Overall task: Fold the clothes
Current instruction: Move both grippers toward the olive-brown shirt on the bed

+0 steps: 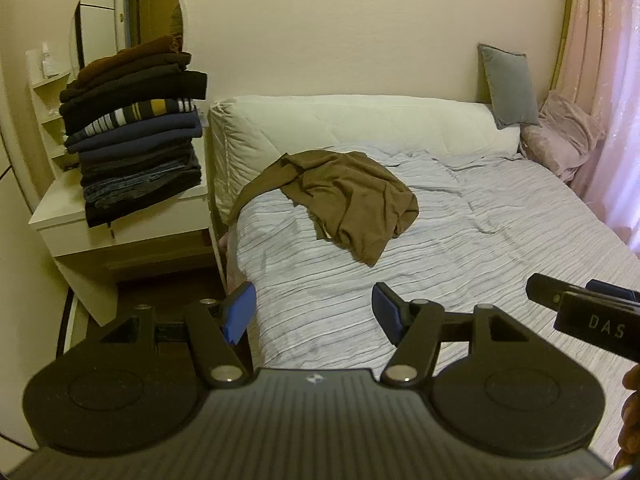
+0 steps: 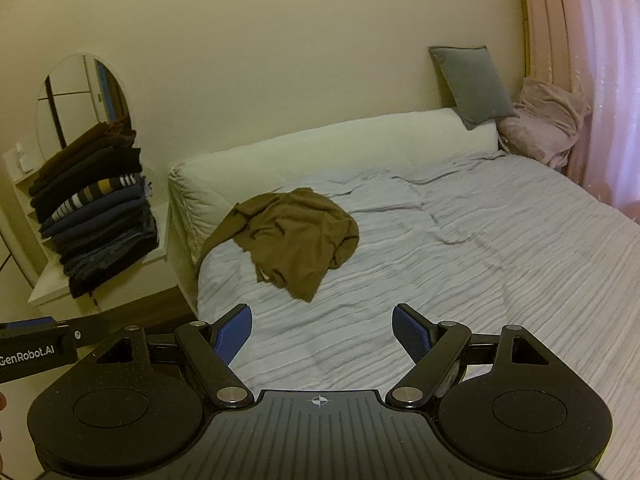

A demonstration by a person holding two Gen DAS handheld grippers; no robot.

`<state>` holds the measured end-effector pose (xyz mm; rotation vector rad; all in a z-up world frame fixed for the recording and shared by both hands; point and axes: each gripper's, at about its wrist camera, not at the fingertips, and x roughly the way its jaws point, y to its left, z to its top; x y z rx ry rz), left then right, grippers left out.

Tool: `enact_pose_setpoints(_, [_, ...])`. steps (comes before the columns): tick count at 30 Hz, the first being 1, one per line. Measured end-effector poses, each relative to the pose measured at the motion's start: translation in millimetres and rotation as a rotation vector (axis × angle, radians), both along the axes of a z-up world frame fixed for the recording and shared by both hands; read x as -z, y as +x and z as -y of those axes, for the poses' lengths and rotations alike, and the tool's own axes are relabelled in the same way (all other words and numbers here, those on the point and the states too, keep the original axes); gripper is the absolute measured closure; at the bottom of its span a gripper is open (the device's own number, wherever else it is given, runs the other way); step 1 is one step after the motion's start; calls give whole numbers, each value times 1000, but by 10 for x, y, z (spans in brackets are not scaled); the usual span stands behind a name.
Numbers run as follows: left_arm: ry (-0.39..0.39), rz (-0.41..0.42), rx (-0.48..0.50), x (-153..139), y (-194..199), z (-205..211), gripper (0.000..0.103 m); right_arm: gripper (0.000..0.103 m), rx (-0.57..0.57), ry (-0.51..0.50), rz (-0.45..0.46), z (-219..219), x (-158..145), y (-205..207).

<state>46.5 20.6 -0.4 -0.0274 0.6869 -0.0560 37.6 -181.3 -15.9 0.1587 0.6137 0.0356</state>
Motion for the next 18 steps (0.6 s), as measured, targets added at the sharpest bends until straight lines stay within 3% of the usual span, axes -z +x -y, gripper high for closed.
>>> enact_pose_setpoints(8, [-5,-2,36,67,422,-101,43,23,21,0,-9,-96,49,327])
enact_pose_setpoints(18, [-6,-43,32,302,1171,-337,43,23,29,-13,-64,-232,326,1094])
